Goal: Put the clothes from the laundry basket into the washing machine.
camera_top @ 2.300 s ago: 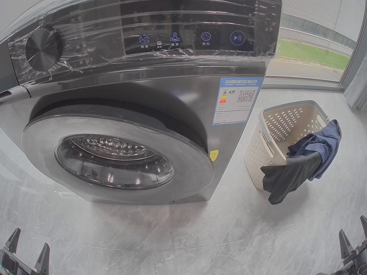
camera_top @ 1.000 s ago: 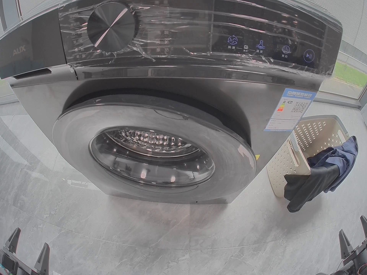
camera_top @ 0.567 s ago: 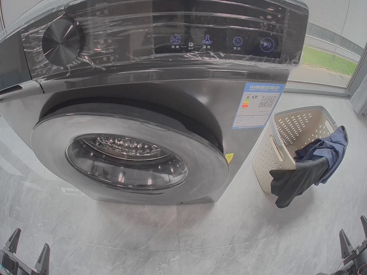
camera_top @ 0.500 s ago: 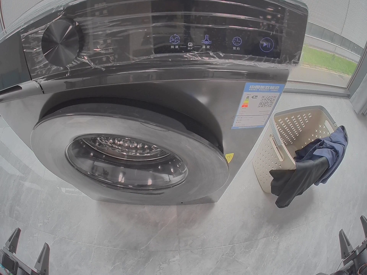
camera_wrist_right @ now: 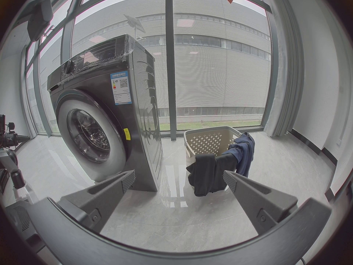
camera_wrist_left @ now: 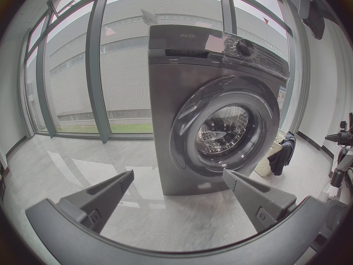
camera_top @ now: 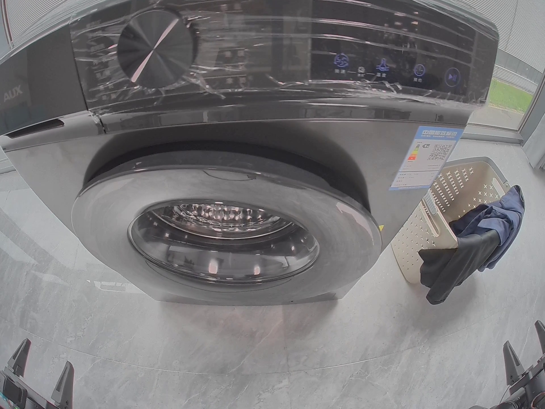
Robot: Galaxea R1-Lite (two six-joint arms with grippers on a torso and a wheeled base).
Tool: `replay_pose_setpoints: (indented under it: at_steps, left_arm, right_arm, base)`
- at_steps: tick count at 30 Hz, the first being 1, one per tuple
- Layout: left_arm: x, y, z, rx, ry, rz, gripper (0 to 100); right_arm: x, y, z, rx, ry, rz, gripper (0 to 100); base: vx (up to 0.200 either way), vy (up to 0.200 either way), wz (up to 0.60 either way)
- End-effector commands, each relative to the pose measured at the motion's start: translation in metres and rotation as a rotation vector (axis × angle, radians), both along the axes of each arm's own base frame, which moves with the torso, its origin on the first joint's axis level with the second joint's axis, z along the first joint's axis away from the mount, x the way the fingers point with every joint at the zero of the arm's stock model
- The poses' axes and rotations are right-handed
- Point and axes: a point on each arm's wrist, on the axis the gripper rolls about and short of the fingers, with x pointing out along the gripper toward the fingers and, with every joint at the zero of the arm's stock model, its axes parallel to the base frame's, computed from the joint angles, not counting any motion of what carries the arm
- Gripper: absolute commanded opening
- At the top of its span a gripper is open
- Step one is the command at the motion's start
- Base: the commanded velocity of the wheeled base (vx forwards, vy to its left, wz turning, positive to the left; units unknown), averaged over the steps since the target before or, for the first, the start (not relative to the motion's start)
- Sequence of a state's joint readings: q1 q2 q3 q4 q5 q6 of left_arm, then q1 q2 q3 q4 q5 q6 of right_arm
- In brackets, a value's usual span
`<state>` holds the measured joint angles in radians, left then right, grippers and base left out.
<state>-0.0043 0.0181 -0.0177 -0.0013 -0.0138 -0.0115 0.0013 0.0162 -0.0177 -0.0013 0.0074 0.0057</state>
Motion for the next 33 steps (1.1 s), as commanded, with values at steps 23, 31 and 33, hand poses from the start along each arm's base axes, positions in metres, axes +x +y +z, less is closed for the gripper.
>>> replay_pose_setpoints:
  at_steps: [23,31,33]
  left_arm:
    - [0.0002,0.0,-0.0052,0.001,0.002,0.001,100]
    - [0.0002,0.0,-0.0052,0.002,0.002,0.001,100]
    - [0.0002,0.0,-0.0052,0.001,0.002,0.001,100]
  right_arm:
    - [0.0001,-0.0001,-0.0052,0.0,0.001,0.0,100]
    - [0.0001,0.0,-0.0054,-0.001,0.003,-0.001,100]
    - [0.0001,0.0,-0.0052,-0.001,0.001,-0.001,100]
  base:
    - [0.0,0.052,0.08]
    - [0.0,0.0,0.15]
    - [0.0,0.0,0.6]
